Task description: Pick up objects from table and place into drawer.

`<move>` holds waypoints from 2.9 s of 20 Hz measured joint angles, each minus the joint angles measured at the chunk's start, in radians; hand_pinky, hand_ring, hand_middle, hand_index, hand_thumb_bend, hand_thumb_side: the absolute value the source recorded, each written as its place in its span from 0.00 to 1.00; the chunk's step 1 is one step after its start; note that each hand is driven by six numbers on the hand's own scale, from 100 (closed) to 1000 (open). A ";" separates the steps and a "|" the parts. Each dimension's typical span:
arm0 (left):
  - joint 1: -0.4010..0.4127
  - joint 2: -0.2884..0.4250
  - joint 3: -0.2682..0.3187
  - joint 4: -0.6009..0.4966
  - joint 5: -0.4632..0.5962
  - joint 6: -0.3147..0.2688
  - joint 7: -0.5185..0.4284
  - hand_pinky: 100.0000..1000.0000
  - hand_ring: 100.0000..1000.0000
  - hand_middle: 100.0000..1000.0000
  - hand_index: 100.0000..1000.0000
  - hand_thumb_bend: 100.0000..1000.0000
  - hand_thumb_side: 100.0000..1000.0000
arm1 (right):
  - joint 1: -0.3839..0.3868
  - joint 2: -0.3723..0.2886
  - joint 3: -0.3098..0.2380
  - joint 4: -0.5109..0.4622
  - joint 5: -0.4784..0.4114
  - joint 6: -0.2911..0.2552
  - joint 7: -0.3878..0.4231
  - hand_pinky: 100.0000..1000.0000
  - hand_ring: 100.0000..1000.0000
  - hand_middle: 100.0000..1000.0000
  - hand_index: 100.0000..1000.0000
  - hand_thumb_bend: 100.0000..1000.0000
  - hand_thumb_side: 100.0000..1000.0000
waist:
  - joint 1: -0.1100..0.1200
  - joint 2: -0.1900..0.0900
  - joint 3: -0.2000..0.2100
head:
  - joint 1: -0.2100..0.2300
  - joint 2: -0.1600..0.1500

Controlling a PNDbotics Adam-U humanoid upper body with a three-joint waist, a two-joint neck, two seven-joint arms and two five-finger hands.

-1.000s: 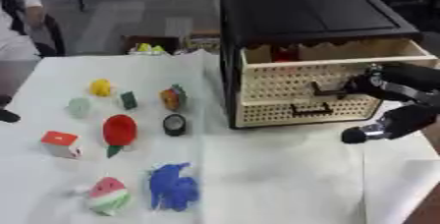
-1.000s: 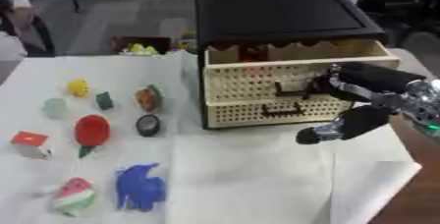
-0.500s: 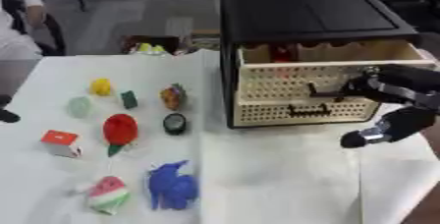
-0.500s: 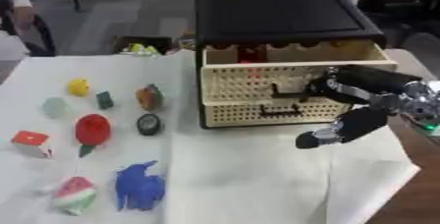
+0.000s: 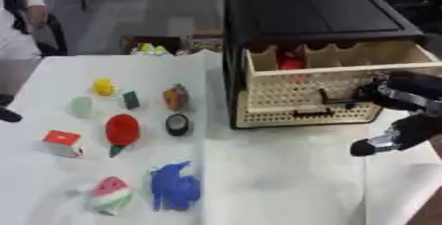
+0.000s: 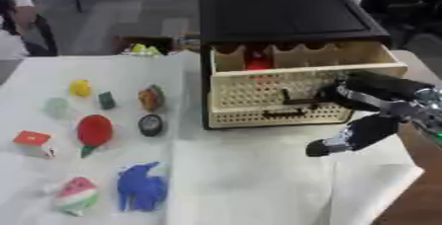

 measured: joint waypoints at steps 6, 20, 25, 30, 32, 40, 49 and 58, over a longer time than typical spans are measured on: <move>0.000 0.000 0.000 0.000 0.000 0.000 0.000 0.46 0.59 0.59 0.66 0.00 1.00 | 0.005 0.000 -0.002 -0.006 0.000 0.007 -0.012 0.00 0.00 0.00 0.70 0.80 0.89 | 0.000 0.000 -0.002 | 0.000 -0.001; -0.002 0.000 0.000 0.000 0.000 0.001 -0.001 0.46 0.59 0.59 0.66 0.00 1.00 | -0.005 -0.014 0.008 -0.059 -0.076 0.018 0.016 0.00 0.00 0.00 0.70 0.77 0.89 | -0.005 0.000 -0.005 | -0.002 -0.001; -0.002 0.000 0.000 0.000 -0.001 0.003 -0.003 0.46 0.59 0.59 0.66 0.00 1.00 | -0.004 -0.018 0.010 -0.062 -0.085 0.023 0.015 0.00 0.00 0.00 0.70 0.78 0.89 | -0.006 0.000 -0.007 | -0.001 -0.001; -0.002 0.000 0.000 0.000 -0.003 0.004 -0.003 0.46 0.59 0.59 0.66 0.00 1.00 | 0.022 -0.018 0.004 -0.062 -0.079 0.028 0.012 0.00 0.00 0.00 0.70 0.78 0.87 | -0.006 0.000 -0.010 | 0.000 -0.001; -0.003 0.000 0.000 0.000 -0.003 0.004 -0.003 0.46 0.59 0.59 0.66 0.00 1.00 | 0.032 -0.018 -0.003 -0.061 -0.074 0.029 0.013 0.00 0.00 0.00 0.70 0.78 0.86 | -0.006 0.000 -0.011 | 0.002 -0.001; -0.003 0.000 0.001 0.000 -0.004 0.002 -0.002 0.46 0.59 0.59 0.66 0.00 1.00 | 0.062 -0.018 -0.027 -0.056 -0.045 0.034 0.034 0.00 0.00 0.00 0.70 0.78 0.80 | -0.006 0.000 -0.012 | 0.004 -0.001; -0.003 0.001 0.001 0.000 -0.004 0.002 -0.002 0.46 0.60 0.59 0.66 0.00 1.00 | 0.064 -0.018 -0.036 -0.048 -0.032 0.022 0.052 0.00 0.00 0.00 0.69 0.76 0.79 | -0.007 -0.001 -0.012 | 0.004 -0.001; -0.004 0.001 0.001 0.000 -0.004 0.002 -0.002 0.46 0.60 0.59 0.66 0.00 1.00 | 0.051 -0.019 -0.022 -0.080 -0.095 0.021 0.084 0.00 0.00 0.00 0.69 0.74 0.80 | -0.009 -0.003 -0.017 | 0.003 -0.001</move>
